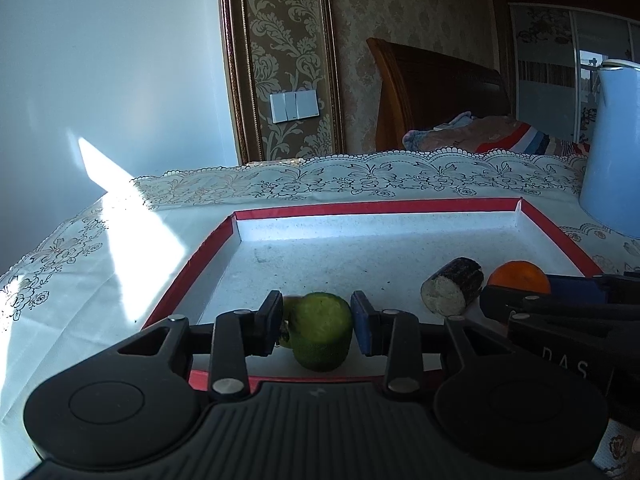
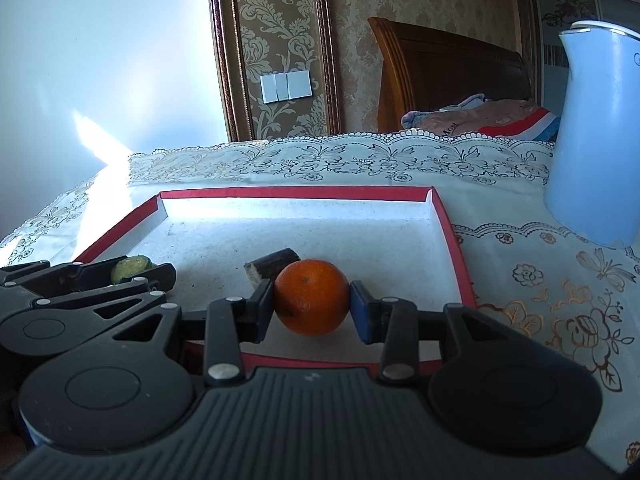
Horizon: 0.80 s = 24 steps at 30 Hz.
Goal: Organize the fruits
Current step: 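Open left tool to drop the cucumber slice while right tool releases the orange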
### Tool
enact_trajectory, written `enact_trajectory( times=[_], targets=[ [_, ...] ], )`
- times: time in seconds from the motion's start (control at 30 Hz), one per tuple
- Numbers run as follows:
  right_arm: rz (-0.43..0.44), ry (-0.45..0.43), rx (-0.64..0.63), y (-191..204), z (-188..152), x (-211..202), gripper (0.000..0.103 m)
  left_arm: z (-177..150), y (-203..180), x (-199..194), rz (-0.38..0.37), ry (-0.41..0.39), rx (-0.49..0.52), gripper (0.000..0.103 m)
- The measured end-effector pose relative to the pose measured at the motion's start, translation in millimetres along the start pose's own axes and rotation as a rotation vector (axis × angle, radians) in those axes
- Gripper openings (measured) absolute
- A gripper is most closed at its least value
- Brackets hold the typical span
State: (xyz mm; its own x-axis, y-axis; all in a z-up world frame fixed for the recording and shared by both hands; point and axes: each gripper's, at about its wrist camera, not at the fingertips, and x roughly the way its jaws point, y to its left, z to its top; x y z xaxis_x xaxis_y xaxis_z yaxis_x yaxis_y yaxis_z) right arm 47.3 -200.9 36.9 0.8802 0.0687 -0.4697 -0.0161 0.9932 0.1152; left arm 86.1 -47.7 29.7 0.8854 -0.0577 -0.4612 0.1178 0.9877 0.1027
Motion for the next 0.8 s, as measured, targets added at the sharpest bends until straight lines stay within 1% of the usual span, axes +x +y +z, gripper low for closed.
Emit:
enact_trajectory(
  times=[0.03, 0.07, 0.37, 0.5, 0.57, 0.7, 0.77, 0.8],
  targets=[
    [-0.001, 0.001, -0.003, 0.9, -0.6, 0.0, 0.039, -0.1, 0.2, 1.1, -0.004, 0.01, -0.003, 0.052],
    [-0.003, 0.0, -0.004, 1.0, -0.7, 0.3, 0.039, -0.3, 0.8, 1.9, 0.0, 0.016, -0.009, 0.055],
    [-0.008, -0.01, 0.006, -0.9, 0.1, -0.8, 0.04, -0.3, 1.8, 2.7, -0.001, 0.023, -0.022, 0.058],
    [-0.014, -0.025, 0.015, -2.8, -0.9, -3.8, 0.045, -0.1, 2.8, 3.0, -0.001, 0.025, -0.027, 0.06],
    [-0.017, -0.04, 0.025, -5.0, -0.9, -6.6, 0.045, -0.4, 4.4, 2.4, -0.006, 0.026, -0.036, 0.06],
    [-0.015, -0.097, 0.065, -14.1, -0.8, -19.3, 0.045, -1.0, 9.8, -3.2, -0.019, 0.012, -0.057, 0.06],
    [-0.025, -0.12, 0.093, -20.2, -1.8, -24.5, 0.048, -2.4, 14.1, -8.4, -0.023, -0.003, -0.072, 0.061],
    [-0.027, -0.128, 0.107, -23.3, -2.4, -26.2, 0.05, -3.1, 16.1, -11.0, -0.022, -0.009, -0.08, 0.063]
  ],
)
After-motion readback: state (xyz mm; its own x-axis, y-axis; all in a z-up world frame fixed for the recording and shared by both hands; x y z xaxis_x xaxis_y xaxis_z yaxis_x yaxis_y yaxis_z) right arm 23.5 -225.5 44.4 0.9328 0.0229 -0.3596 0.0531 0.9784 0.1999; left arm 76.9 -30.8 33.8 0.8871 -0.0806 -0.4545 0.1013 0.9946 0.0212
